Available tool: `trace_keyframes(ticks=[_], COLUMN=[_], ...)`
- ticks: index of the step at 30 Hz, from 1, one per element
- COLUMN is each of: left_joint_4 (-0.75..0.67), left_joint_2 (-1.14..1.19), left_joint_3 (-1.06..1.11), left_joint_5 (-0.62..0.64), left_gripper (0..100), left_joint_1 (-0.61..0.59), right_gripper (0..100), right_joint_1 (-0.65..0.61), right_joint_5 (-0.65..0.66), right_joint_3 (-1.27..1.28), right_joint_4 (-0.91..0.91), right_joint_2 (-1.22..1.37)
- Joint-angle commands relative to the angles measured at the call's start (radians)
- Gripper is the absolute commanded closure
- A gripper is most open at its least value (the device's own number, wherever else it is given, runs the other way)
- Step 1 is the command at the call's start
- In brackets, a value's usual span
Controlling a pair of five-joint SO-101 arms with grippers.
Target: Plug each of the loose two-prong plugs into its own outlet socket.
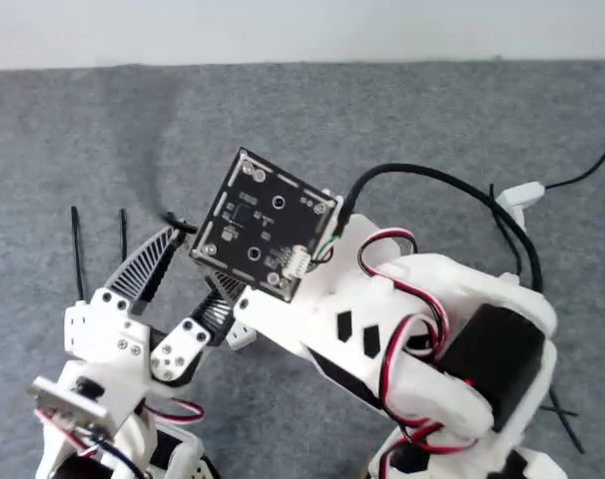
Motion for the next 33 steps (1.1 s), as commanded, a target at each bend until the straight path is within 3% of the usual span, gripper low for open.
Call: trace_keyframes(ticks=[1, 18, 25, 33], left_joint_4=[-0.035, -0.028, 0.017, 0.017], left_joint_2=[-0.018, -0.018, -0.020, -0.020], left_joint_3=[0.022, 0.027, 0.041, 0.050], left_joint_5=[0.002, -0.002, -0.008, -0.009], left_gripper=[77, 77, 77, 77], left_joint_1=[-0.017, -0.071, 0.035, 0.041], right_gripper=[98.8, 98.9, 98.9, 98.9], right_joint_1=[0.010, 0.013, 0.013, 0.015], right_joint_5=[-0.012, -0.009, 0.029, 0.031], right_joint_3=[0.000, 0.198, 0.196, 0.196], right_joint_4=[0.044, 0.022, -0.059, -0.119], right_joint_2=[-0.033, -0.183, -0.130, -0.091])
